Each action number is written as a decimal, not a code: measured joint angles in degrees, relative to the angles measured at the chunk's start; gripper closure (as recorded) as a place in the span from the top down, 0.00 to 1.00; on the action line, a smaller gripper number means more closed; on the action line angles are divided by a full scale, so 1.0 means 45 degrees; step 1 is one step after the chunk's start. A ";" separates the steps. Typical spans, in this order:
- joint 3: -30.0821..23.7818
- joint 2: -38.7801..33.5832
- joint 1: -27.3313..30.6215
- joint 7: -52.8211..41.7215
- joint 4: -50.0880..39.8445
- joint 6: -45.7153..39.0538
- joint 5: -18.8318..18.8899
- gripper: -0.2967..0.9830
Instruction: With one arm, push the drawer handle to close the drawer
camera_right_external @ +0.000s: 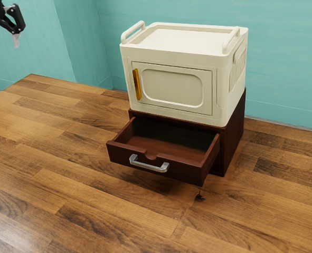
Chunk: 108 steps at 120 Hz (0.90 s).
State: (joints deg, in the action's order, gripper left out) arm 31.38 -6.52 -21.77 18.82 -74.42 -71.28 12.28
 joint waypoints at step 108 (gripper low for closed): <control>-0.2896 -0.1408 0.0707 -0.0185 -0.8739 -0.3634 -0.1397 0.27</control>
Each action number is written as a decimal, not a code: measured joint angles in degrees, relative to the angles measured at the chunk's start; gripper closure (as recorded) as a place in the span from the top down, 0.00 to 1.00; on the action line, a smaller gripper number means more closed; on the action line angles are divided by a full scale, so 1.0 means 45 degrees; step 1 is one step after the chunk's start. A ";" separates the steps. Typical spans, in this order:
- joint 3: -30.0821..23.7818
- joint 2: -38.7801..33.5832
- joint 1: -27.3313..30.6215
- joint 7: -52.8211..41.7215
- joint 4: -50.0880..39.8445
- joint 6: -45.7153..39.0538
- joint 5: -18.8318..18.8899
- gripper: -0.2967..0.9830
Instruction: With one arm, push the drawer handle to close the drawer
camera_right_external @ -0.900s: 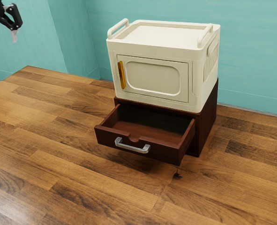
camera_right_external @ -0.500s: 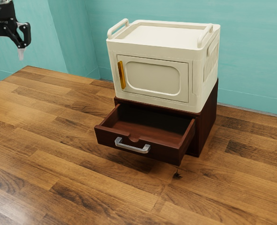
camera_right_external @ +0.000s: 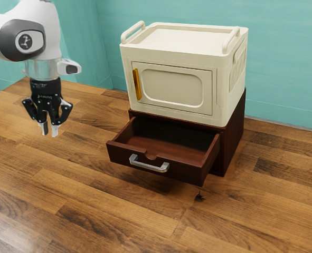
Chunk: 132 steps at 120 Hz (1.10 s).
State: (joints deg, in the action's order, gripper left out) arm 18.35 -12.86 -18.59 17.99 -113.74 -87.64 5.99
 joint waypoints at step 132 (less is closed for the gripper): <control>-0.1525 0.0928 -0.3906 0.0623 -0.3253 -0.6616 -0.0389 0.15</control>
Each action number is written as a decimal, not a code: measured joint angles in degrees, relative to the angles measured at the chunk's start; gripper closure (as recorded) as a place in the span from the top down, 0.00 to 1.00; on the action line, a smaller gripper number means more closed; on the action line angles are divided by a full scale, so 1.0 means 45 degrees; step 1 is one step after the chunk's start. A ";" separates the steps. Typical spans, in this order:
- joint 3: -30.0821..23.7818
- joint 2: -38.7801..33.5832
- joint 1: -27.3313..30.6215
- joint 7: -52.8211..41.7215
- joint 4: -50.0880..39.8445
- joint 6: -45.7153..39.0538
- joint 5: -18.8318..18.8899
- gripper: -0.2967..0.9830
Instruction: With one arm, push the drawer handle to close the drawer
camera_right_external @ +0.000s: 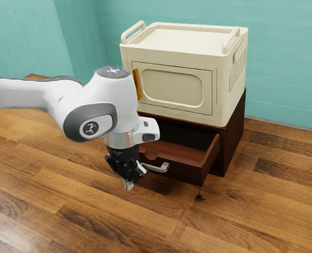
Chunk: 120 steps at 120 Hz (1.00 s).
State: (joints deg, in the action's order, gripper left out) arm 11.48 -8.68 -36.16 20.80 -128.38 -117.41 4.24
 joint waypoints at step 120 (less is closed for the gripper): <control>0.0553 0.2708 0.0826 0.0993 0.1128 -0.4901 0.0772 0.15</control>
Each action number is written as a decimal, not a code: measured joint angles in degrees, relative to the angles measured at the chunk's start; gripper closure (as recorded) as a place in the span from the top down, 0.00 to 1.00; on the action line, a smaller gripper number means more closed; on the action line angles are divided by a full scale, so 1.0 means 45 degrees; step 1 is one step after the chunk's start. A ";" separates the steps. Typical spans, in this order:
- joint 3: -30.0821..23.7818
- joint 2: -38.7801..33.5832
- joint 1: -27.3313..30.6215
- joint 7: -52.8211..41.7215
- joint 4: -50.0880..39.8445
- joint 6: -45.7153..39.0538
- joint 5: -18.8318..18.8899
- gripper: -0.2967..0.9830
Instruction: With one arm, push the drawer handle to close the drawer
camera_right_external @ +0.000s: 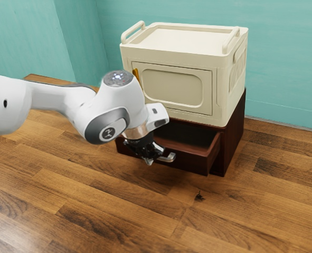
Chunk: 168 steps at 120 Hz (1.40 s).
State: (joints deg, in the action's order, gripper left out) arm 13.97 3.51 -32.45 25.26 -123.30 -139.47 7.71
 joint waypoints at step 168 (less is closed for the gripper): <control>0.0214 0.3007 0.0779 0.0370 0.2767 -0.2339 0.0149 0.15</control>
State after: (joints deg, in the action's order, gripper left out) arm 14.93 17.04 -28.94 26.93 -110.85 -149.99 8.39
